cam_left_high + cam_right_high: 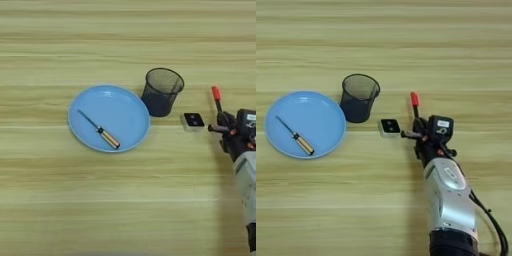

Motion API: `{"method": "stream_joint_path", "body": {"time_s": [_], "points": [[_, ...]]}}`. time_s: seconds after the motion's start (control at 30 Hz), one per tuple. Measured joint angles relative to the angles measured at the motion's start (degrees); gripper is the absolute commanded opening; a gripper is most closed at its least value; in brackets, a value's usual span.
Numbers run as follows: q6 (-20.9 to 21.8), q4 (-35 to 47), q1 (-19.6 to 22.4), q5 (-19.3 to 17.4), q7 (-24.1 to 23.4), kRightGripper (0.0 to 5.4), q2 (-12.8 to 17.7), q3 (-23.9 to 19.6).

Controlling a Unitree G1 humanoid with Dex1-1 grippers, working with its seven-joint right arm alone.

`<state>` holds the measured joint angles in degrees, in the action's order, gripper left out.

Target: Move the objects on the table

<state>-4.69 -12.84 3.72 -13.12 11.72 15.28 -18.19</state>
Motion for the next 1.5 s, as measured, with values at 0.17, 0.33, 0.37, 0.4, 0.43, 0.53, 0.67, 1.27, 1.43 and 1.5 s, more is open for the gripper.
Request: {"method": "stream_joint_path", "body": {"time_s": [0.17, 0.33, 0.37, 0.4, 0.43, 0.53, 0.67, 1.27, 1.43, 1.5], "points": [[-1.1, 2.2, -0.3, 0.2, 0.0, 0.30, -0.4, 0.8], [-2.3, 7.0, -1.3, 0.5, -0.1, 0.30, -0.9, 2.1], [-2.4, 7.3, -1.5, 0.5, -0.1, 0.30, -1.0, 2.2], [-2.7, 8.6, -1.9, 0.5, -0.1, 0.30, -1.1, 2.3], [-3.0, 9.2, -2.0, 0.5, -0.1, 0.30, -1.1, 2.3], [-3.7, 11.5, -2.1, 0.5, -0.2, 0.30, -1.1, 2.3], [-5.4, 17.5, -2.2, 0.8, -0.3, 0.30, -1.1, 3.1], [-11.7, 31.0, -1.4, 2.8, -0.9, 0.30, -4.0, 13.0], [-12.4, 31.8, -1.4, 4.7, 0.0, 0.30, -5.9, 19.5], [-12.4, 31.8, -1.4, 5.2, 0.1, 0.30, -6.5, 21.4]]}}
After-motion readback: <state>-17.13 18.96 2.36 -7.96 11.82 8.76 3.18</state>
